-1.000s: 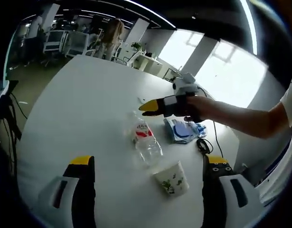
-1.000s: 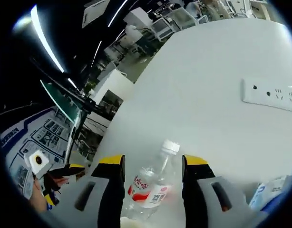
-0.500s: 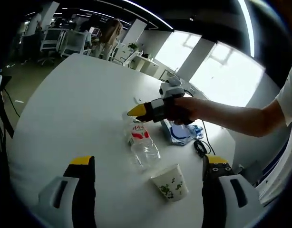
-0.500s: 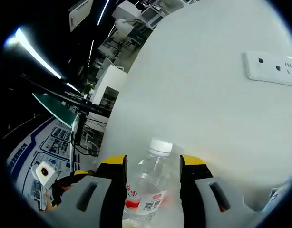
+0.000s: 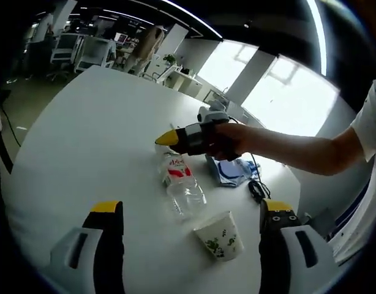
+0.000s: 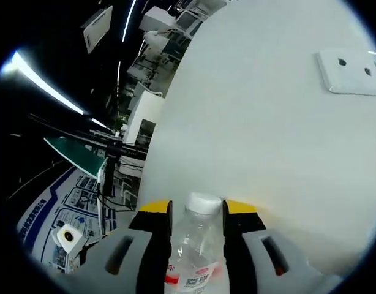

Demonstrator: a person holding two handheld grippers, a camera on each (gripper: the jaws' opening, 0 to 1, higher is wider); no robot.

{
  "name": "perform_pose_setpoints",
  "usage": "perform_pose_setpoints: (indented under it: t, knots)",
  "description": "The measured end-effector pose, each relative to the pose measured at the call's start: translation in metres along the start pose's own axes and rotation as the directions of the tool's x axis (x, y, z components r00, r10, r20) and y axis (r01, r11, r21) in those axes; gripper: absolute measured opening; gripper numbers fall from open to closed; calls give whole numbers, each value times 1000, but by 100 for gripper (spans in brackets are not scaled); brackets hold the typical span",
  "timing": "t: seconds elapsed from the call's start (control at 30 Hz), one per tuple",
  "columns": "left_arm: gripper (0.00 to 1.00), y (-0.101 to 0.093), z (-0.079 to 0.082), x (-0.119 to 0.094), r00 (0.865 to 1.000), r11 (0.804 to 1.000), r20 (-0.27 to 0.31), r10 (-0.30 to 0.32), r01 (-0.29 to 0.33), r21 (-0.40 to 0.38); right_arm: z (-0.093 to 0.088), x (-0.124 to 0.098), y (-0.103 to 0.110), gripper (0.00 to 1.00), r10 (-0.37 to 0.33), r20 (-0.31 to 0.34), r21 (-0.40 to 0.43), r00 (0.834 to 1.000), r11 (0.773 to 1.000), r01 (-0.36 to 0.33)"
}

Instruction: Arrange the tabletop items into an orderly group along one side of the table until the central work area is clear of visible clutter.

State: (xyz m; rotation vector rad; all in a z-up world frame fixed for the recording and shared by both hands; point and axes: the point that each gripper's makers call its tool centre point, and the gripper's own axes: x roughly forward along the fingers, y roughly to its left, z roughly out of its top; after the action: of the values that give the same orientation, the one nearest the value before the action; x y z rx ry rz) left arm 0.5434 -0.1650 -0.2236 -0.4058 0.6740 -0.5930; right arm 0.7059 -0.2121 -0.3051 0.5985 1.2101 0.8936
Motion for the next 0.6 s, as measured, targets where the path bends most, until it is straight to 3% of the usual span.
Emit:
perform_pose_setpoints:
  t: [0.17,0.6]
  knots:
    - [94,2,1,1,1000,1000,13,2,-2,-6,-1,3,-4,22,6,1,15,1000,1000,-6]
    - [93,1,-8,-1,1000,1000,8,5,-5,-7,-8,5,-1,20,-4,27,-13,1000,1000,4]
